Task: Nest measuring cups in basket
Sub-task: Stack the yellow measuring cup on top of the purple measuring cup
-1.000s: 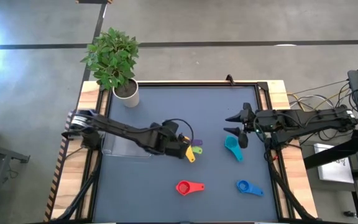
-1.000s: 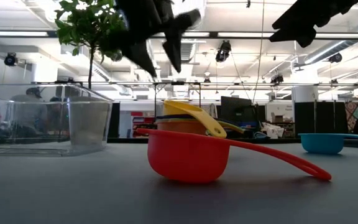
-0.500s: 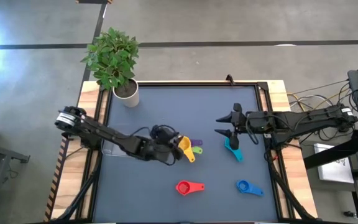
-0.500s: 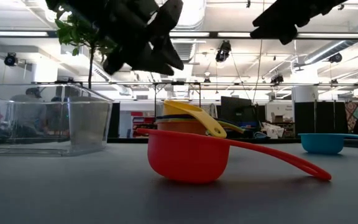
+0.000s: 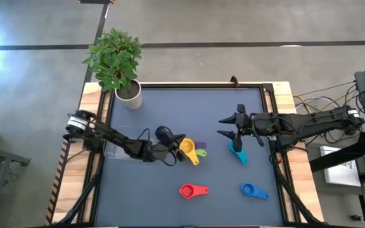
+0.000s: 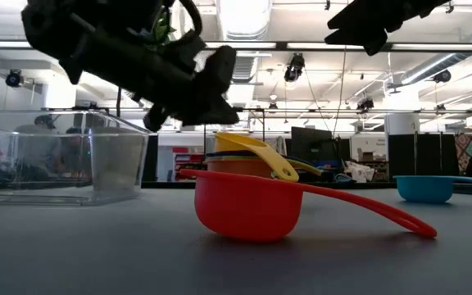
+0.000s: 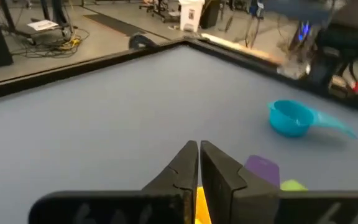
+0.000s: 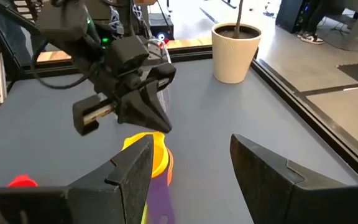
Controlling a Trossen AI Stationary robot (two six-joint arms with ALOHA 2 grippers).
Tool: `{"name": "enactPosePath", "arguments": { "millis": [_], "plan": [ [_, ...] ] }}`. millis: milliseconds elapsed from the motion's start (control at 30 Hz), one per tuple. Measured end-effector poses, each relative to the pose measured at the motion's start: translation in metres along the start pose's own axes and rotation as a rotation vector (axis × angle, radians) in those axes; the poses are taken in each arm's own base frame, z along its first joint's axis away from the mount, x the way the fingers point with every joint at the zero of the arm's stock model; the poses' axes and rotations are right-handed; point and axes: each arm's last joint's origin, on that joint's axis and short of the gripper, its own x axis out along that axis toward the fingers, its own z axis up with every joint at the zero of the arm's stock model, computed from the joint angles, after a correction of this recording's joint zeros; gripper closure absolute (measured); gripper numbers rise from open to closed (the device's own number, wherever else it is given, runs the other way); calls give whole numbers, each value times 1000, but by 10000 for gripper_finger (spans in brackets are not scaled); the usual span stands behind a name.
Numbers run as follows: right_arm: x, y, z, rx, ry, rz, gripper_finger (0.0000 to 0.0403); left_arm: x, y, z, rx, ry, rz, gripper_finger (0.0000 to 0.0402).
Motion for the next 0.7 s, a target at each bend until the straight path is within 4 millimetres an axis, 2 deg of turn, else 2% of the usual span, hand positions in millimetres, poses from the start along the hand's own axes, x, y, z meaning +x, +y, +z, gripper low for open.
{"name": "enactPosePath", "arguments": {
  "millis": [167,467,700],
  "plan": [
    [2,-1,0,2,1,-9,200,8,-11,6,62,-4,-10,401],
    [3,-1,-1,-6,6,-10,200,16,-3,-12,53,110,32,402],
    [3,-1,0,-6,-1,-9,200,19,-4,-6,25,155,-34,402]
  ]
}}
